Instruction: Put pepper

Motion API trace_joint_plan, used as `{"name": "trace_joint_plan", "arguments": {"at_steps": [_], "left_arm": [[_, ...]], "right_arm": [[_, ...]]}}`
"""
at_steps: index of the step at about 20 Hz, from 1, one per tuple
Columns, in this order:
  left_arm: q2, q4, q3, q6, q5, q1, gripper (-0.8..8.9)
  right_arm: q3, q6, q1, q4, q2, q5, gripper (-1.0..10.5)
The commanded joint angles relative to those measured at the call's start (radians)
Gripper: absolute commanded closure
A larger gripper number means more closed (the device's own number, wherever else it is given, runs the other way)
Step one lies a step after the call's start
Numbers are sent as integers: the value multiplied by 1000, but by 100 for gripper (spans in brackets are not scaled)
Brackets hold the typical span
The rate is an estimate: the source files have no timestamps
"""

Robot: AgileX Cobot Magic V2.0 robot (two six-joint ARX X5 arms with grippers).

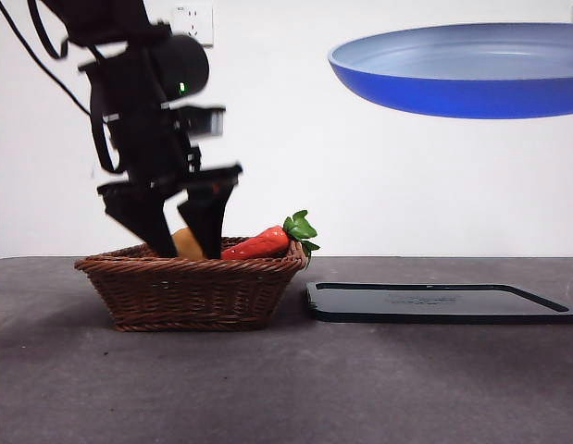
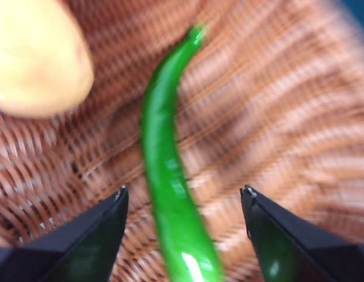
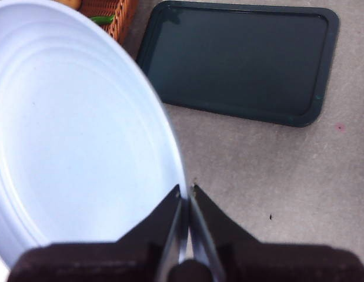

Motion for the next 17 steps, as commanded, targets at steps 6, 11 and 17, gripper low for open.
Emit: {"name": "trace_joint_plan", "arguments": {"at_steps": [6, 11, 17], "left_arm": [[81, 25, 21, 11, -33, -26, 481], [87, 16, 21, 6, -33, -32, 593], [86, 4, 21, -27, -32, -32, 703]], "right_arm": [[21, 5, 0, 10, 7, -8, 941], [21, -3, 0, 10, 7, -8, 941], [21, -6, 0, 11, 7, -8, 941]]}}
